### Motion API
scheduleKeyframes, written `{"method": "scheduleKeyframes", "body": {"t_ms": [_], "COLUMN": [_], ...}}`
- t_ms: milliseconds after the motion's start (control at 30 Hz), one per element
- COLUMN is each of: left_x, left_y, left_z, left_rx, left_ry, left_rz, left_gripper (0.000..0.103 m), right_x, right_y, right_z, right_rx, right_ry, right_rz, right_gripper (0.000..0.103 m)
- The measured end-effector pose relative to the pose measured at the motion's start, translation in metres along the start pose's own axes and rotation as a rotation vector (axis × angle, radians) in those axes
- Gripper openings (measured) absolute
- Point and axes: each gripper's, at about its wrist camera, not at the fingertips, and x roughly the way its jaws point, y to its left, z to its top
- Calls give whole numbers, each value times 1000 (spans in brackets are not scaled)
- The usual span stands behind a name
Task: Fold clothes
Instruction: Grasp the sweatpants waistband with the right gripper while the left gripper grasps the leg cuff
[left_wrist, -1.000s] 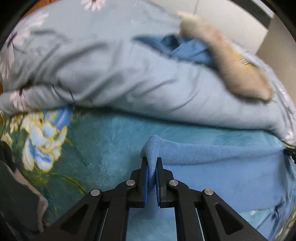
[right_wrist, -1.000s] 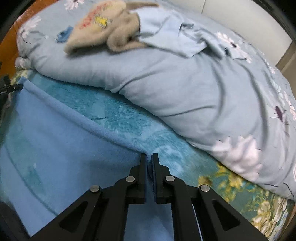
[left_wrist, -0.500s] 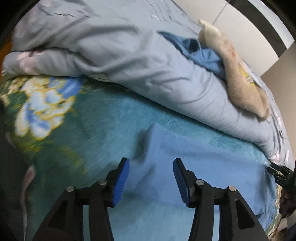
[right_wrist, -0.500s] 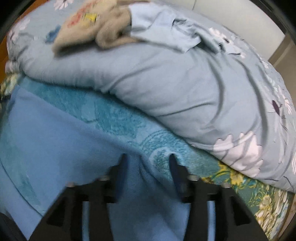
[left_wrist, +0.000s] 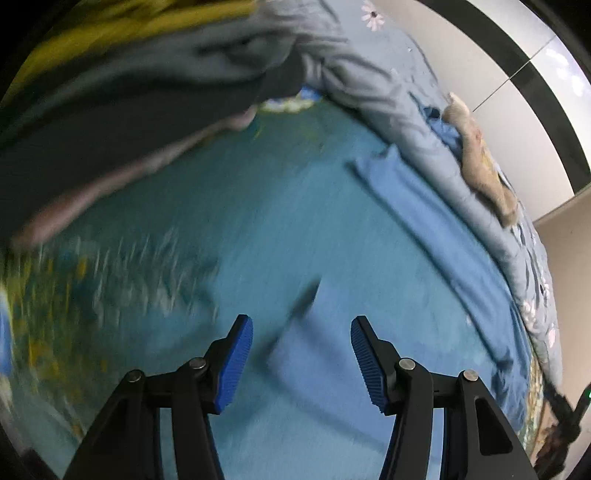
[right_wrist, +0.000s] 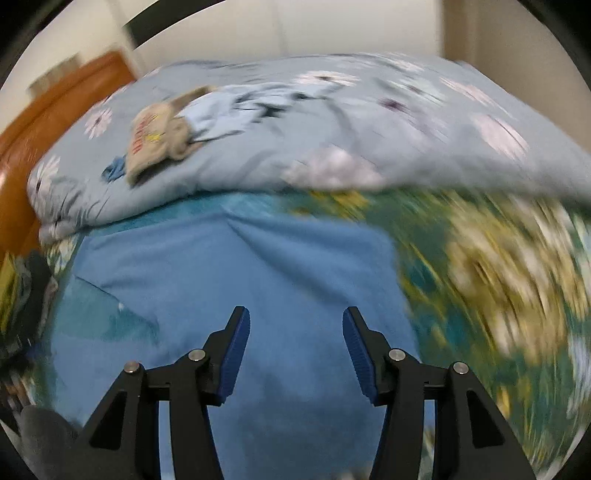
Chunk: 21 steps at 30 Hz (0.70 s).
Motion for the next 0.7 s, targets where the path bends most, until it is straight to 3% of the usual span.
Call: {"method": "scheduleKeyframes", "body": {"t_ms": [233, 367, 500, 700], "left_x": [19, 28, 31, 28], "left_y": [2, 3, 10, 13], "left_z": [-25, -24, -18, -12], "left_rx": [-47, -65, -106, -147], "left_ry": [59, 50, 51, 32], "left_rz": [-96, -90, -97, -127], "left_gripper": [55, 38, 13, 5], "right_x": [-40, -32, -18, 6], "right_y": [-90, -113, -116, -110], "right_z": [-107, -141, -143, -123], "right_rx": [423, 625, 706, 755], "right_ry": [25, 27, -8, -32], "right_rz": [5, 110, 191, 252], "right_gripper": [57, 58, 58, 58]}}
